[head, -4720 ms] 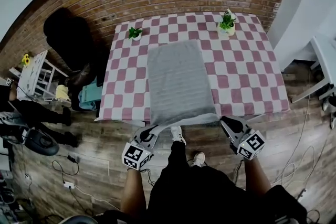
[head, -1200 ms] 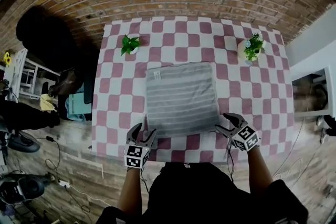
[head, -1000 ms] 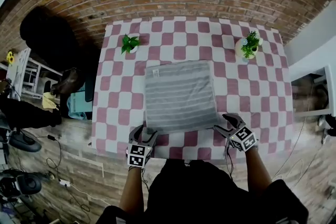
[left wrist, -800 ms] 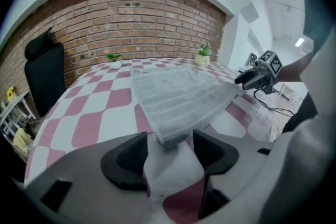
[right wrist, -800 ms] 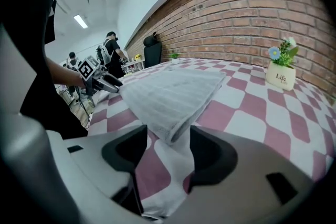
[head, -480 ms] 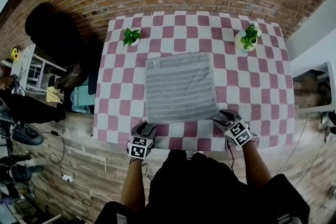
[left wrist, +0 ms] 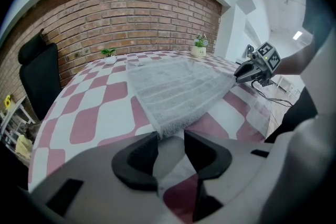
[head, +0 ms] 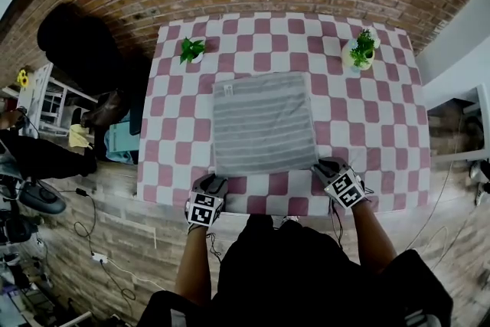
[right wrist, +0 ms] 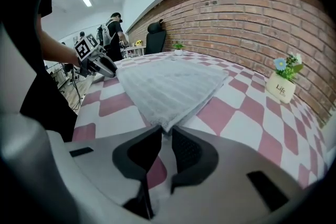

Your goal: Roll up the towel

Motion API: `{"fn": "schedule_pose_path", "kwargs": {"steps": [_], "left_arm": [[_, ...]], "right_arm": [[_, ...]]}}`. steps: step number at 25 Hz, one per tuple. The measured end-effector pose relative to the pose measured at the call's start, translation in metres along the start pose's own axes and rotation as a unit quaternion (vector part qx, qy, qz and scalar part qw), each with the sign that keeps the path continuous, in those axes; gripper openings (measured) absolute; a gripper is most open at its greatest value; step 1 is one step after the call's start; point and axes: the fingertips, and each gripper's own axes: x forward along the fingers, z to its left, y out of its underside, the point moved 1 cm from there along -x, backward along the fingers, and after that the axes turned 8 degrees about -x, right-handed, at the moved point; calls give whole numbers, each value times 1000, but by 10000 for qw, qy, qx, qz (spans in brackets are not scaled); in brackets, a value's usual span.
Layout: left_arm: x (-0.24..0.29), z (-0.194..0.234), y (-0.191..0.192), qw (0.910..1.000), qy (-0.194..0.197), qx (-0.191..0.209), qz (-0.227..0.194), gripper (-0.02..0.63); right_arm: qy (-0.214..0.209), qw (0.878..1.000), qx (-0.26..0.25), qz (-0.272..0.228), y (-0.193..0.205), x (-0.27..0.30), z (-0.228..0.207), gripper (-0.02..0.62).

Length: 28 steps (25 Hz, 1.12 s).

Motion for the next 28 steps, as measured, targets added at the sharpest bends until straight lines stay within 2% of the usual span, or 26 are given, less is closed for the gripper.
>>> {"fn": "schedule_pose_path", "kwargs": {"steps": [5,6,7,8,18,24,28], "left_arm": [[0,0,-1,10000,-28,24,24,147],[-1,2,-2,10000,-84,37,13,126],[-2,4,-3,9999,-154,62,6,46],[-3,6,-4,9997,-210,84,3,28],[-17,2,-3,9989,-385,266,-65,8],[-31,-16,8,9974,-464,545,-77,7],[-37,-30,20,9970,-525,563,-86,8]], "right_arm": [[106,9995,-268,130,5,-3,3,34],[131,9994,-299,113,5,-4,3,27],[149,9994,-301,89,5,-4,3,25],[161,9994,-285,76,4,-5,4,23],[198,9996,-114,-194,6,-17,7,9],[181,9993,-137,-312,14,-34,17,8],[115,9990,-222,-380,23,-47,27,8]]}}
